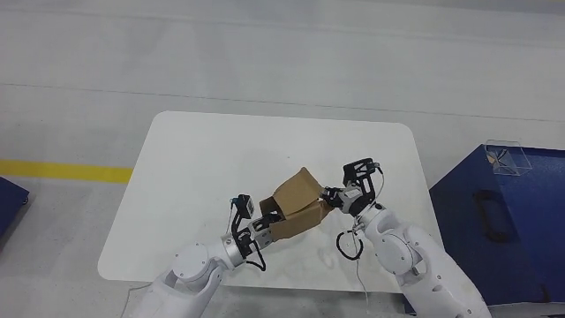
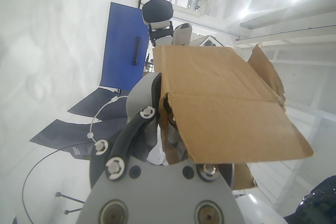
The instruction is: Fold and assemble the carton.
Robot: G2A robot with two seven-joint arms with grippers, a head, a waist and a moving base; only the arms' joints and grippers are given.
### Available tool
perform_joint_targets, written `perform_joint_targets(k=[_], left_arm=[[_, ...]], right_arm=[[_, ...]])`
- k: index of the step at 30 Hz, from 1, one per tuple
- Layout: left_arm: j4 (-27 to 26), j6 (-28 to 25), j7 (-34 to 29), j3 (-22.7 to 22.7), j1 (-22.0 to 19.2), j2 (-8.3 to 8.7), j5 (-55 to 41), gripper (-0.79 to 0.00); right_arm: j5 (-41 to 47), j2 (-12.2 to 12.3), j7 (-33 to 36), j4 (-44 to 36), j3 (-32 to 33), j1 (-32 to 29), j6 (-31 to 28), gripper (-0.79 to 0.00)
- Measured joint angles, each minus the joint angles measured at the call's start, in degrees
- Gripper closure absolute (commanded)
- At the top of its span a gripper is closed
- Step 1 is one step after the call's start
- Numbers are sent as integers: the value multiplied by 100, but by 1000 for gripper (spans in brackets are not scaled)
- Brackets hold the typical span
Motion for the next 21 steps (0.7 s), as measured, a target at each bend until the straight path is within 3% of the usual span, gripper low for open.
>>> perform_joint_targets(k=[21], left_arm=[[44, 11, 77, -23, 28, -32, -79, 0]], right_arm=[[-1138, -156, -538, -659, -278, -550, 849, -785]])
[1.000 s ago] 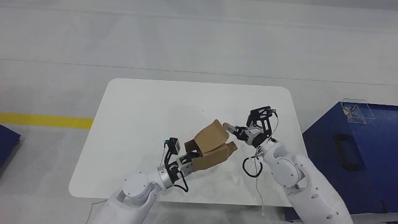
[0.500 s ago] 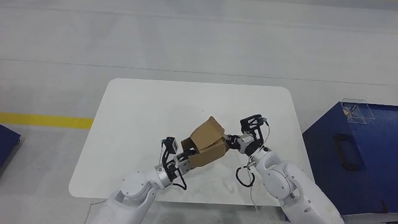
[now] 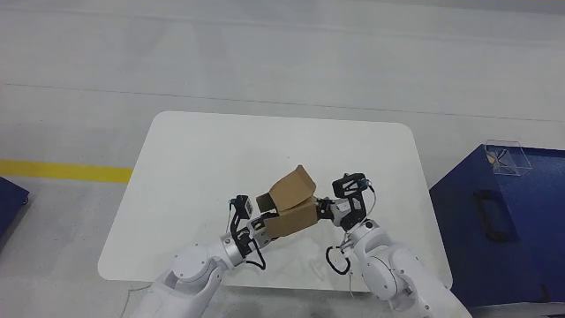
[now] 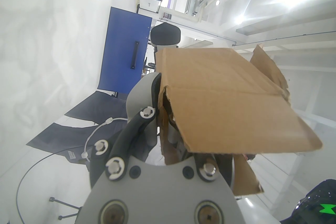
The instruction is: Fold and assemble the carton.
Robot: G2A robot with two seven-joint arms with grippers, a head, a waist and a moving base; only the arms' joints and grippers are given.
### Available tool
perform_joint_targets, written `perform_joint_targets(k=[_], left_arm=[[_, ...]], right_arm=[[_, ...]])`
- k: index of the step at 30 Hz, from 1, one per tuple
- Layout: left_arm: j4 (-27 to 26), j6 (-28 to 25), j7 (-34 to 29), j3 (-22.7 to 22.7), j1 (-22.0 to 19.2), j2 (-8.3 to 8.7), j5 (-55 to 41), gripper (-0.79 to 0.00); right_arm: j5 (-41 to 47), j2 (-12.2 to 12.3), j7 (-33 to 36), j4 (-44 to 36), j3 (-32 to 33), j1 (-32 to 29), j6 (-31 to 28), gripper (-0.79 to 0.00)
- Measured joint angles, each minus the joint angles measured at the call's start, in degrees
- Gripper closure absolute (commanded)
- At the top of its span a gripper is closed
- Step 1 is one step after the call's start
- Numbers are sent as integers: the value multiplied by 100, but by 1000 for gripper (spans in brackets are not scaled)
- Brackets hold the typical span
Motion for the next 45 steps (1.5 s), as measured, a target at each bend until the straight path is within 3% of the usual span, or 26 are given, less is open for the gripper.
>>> perform_joint_targets(k=[12, 17, 22, 30, 37, 45], left_arm=[[-6, -7, -18, -35, 65, -3, -17, 0], [11, 31, 18, -19, 61, -11, 12, 0], [-18, 62, 89, 15, 42, -27, 37, 0], [-47, 46, 93, -15, 79, -28, 46, 0], [-104, 64, -99, -90, 147, -21, -192, 0], [-47, 191, -272, -129, 60, -28, -394, 0]], right_arm=[[114, -116, -134, -55, 15, -74, 160, -785], [200, -123, -327, 13, 76, -172, -439, -785], [226, -138, -299, 107, 169, -183, -496, -785], [1054, -99, 47, 95, 1006, -117, -711, -785], [1753, -10, 1575, 773, 1507, 96, -1416, -785], [2583, -51, 2779, 1448, 1125, 422, -2114, -785]])
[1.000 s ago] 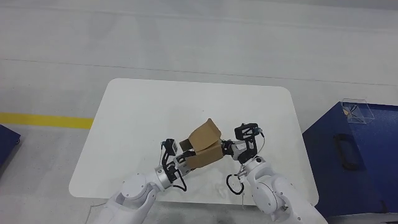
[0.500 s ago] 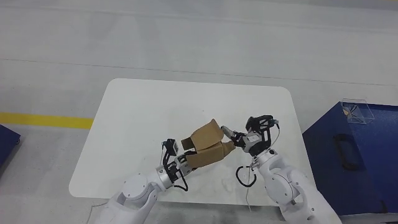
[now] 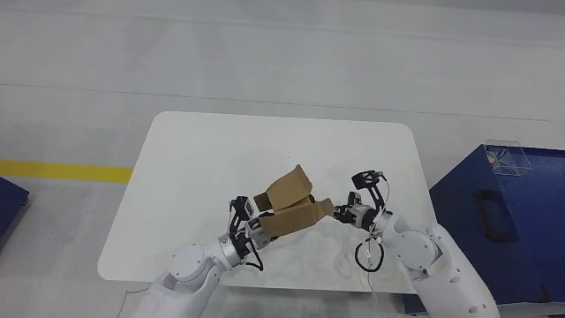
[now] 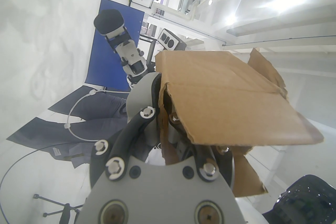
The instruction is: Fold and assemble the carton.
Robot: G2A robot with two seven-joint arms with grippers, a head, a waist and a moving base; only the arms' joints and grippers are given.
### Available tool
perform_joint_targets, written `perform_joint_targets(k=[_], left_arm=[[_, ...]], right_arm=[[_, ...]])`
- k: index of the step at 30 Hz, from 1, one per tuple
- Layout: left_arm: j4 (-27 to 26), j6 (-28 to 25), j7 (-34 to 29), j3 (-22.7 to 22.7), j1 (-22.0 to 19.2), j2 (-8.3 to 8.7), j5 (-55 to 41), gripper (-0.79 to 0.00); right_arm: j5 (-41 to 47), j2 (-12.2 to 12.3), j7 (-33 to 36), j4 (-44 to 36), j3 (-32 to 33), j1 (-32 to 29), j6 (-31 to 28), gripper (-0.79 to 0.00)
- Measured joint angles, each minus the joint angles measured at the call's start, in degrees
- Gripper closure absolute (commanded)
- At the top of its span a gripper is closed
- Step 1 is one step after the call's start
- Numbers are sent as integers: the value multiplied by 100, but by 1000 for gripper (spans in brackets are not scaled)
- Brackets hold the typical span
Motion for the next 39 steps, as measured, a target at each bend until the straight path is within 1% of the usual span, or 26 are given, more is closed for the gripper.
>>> perform_joint_targets(k=[2, 5, 13, 27, 39], left_arm=[[24, 22, -15, 24, -21, -8, -15, 0], [68, 39, -41, 54, -49, -16, -21, 0], [129, 34, -48, 82, -80, -27, 25, 0], [184, -43, -2, 115, -83, -39, 166, 0], [183, -82, 4, 105, -46, -44, 177, 0]], right_arm=[[430, -9, 288, 54, -33, 71, -197, -785], [944, -2, 529, 114, 59, 173, -347, -785], [1612, 36, 745, 80, 292, 213, -491, -785], [1833, 68, 630, -273, 390, 141, -439, -785], [1452, 73, 583, -381, 190, 172, -265, -785]])
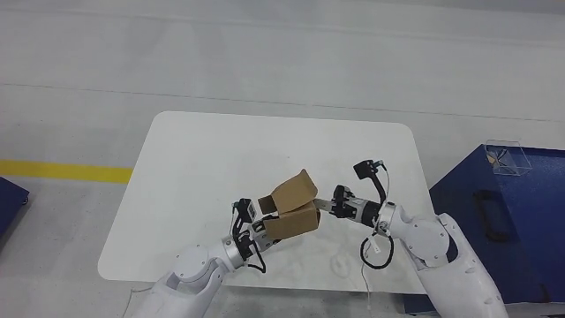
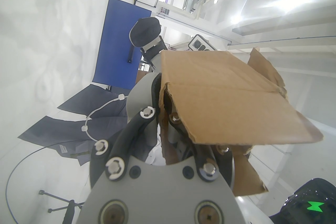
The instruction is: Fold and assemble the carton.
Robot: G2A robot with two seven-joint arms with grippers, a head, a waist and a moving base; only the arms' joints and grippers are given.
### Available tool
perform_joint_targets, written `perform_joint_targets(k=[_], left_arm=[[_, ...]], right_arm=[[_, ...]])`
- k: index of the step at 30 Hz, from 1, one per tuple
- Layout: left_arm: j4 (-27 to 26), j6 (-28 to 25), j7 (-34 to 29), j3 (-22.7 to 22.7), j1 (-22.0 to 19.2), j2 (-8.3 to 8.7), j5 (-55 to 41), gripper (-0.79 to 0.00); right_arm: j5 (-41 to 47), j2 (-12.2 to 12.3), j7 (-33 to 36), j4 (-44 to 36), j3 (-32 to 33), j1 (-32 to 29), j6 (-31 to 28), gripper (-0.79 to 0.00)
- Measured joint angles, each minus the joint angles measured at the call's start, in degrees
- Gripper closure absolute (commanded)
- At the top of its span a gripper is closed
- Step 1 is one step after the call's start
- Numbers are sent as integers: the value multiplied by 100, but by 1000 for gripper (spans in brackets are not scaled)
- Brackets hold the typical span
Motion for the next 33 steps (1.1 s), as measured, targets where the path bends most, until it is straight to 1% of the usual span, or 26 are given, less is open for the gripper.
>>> perform_joint_targets(k=[10, 14, 19, 33], left_arm=[[-13, -7, -2, -16, 22, -2, 0, 0], [-17, 9, -25, -30, 21, -1, -10, 0], [-16, 31, -38, -56, 17, 2, -22, 0], [-6, 56, -68, -90, 14, 3, -32, 0]], right_arm=[[-66, 1, -54, 6, -84, 38, 74, -785], [-26, 7, -215, 18, -3, 27, 99, -785], [120, 27, -94, 119, 96, 47, 121, -785], [56, 15, -70, 86, -128, 93, 132, -785]])
